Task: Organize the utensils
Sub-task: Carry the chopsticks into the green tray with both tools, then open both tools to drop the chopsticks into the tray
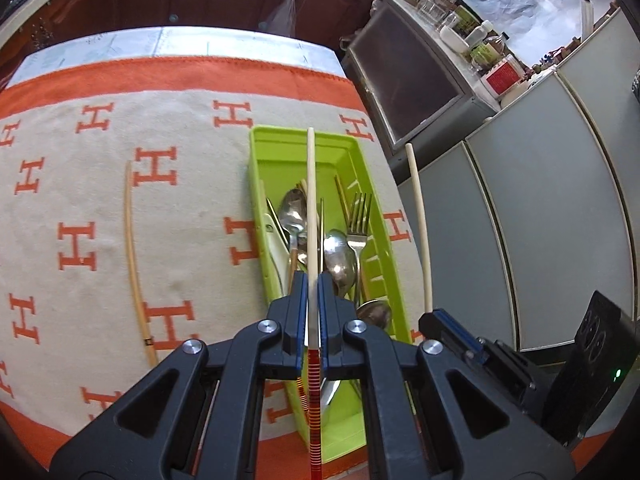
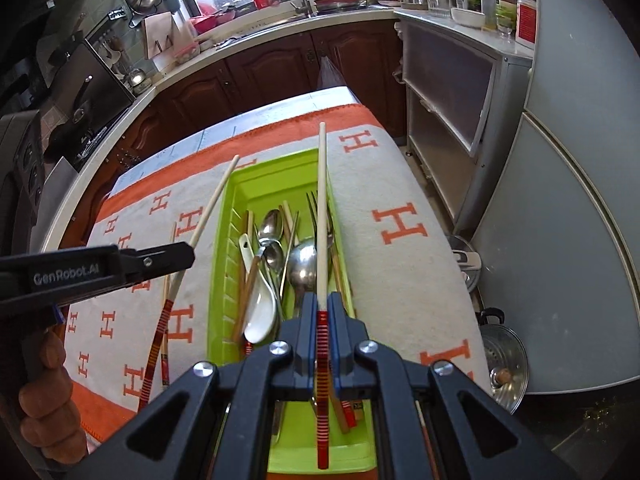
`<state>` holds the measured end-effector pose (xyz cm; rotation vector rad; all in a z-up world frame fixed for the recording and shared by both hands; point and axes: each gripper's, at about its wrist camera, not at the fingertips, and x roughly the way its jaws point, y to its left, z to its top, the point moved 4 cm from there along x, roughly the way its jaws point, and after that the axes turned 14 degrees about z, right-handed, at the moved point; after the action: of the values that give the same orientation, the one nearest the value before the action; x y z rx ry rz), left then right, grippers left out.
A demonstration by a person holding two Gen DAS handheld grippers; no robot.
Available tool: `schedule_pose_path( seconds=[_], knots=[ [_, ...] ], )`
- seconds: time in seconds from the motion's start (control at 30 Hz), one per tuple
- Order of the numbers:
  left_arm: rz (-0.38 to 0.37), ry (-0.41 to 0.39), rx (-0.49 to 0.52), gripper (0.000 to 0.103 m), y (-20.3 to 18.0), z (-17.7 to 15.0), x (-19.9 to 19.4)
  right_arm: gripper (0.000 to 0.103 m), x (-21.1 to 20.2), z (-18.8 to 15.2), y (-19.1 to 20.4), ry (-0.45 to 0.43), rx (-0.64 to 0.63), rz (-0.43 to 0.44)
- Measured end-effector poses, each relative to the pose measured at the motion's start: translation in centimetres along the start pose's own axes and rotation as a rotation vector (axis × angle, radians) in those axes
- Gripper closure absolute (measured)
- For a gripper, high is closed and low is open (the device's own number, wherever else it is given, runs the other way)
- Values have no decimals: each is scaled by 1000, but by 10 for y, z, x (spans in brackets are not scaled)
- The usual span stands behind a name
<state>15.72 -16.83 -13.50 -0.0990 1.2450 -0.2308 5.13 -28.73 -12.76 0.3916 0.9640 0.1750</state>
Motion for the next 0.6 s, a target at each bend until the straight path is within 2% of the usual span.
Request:
schedule_pose_path(
  seconds=[0.27,0.5,0.57,0.6],
  knots=[
    [35,62,33,100,-16,-8,30,97,15,-7,7,53,-56,-10],
    [99,36,100,98,-12,-24,27,97,21,-10,12,68,-75,1],
    [109,23,114,90,-9,-27,21,97,20,-10,13,62,-63,25],
    [114,17,116,80,-7,-29,18,97,19,-10,14,60,-61,33]
  ],
)
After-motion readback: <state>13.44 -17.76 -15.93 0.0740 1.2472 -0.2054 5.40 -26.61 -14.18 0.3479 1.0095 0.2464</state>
